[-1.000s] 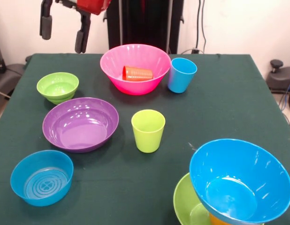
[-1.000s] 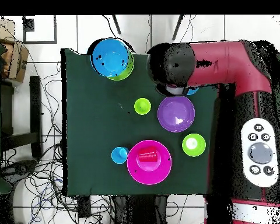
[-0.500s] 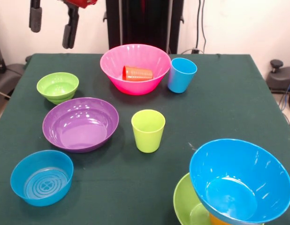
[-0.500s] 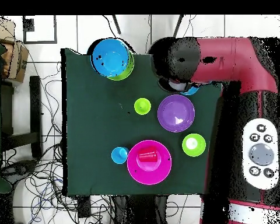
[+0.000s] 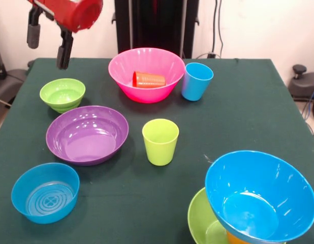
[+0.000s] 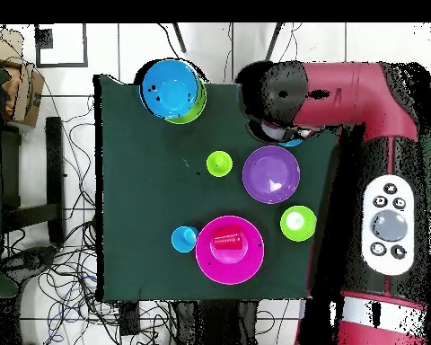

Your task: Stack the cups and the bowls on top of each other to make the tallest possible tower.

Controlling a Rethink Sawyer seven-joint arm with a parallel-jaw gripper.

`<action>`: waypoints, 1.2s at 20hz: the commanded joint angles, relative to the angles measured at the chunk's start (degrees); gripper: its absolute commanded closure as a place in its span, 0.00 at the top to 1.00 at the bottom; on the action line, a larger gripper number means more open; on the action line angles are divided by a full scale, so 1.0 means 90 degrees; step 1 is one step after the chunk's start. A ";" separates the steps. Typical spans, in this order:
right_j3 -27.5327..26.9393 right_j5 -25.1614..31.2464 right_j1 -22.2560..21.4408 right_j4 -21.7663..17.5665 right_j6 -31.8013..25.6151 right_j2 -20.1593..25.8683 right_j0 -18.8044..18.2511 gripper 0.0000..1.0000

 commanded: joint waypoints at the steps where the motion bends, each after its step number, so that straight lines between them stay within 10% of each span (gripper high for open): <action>1: 0.0029 -0.0326 0.0599 -0.0052 0.1765 -0.0350 0.0489 1.00; 24: -0.0813 0.0231 0.1259 0.0539 0.2953 -0.1392 0.1663 1.00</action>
